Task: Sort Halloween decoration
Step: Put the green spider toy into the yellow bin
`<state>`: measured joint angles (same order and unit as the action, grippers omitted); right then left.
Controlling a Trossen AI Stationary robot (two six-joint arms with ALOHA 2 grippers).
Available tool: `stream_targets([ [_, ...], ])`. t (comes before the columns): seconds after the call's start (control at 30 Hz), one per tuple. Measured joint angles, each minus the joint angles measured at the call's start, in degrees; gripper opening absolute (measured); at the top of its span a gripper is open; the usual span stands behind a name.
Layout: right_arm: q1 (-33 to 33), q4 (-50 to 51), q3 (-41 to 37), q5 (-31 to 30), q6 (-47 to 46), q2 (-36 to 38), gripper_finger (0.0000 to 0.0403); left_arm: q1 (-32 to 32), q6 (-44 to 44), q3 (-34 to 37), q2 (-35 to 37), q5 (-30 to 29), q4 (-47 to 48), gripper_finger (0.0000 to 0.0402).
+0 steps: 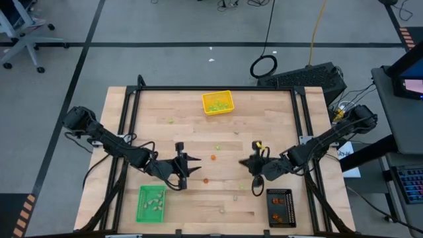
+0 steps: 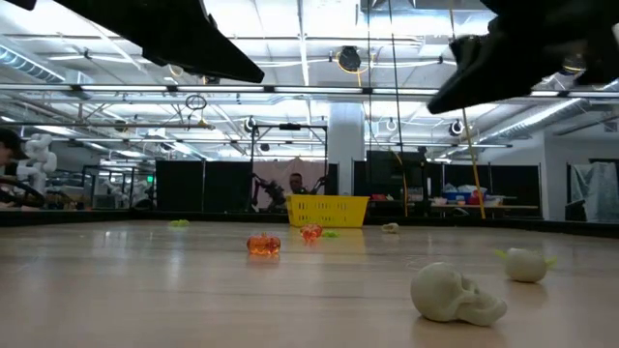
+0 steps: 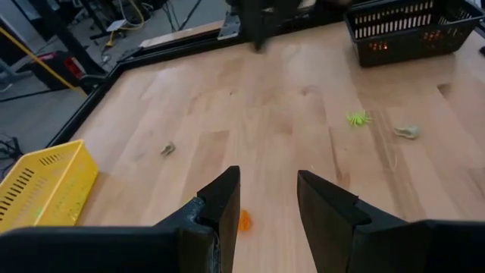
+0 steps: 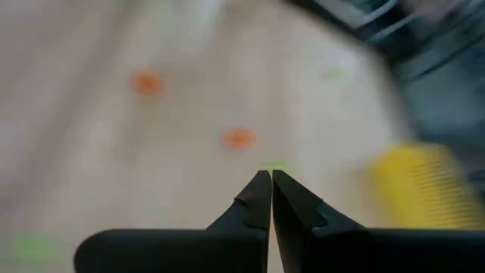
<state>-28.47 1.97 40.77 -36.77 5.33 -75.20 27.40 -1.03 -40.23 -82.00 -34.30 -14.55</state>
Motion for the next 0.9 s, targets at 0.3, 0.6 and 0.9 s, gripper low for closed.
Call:
stream_targets([
  [0.3, -1.61, 1.83, 0.01, 24.22, -31.13, -1.43, 0.0051, -0.19, 0.34, 0.00, 0.00, -0.01, 0.59, 0.0132],
  [0.6, -2.00, 10.97, 7.88, 29.97, -33.59, -10.67, 0.0150, -0.79, -0.01, 0.00, 0.00, 0.00, 0.75, 0.0132],
  [0.9, -2.03, 18.31, 15.52, 30.96, -31.62, -20.71, 0.0175, -0.76, -0.07, 0.00, 0.00, 0.00, 1.39, 0.0132],
])
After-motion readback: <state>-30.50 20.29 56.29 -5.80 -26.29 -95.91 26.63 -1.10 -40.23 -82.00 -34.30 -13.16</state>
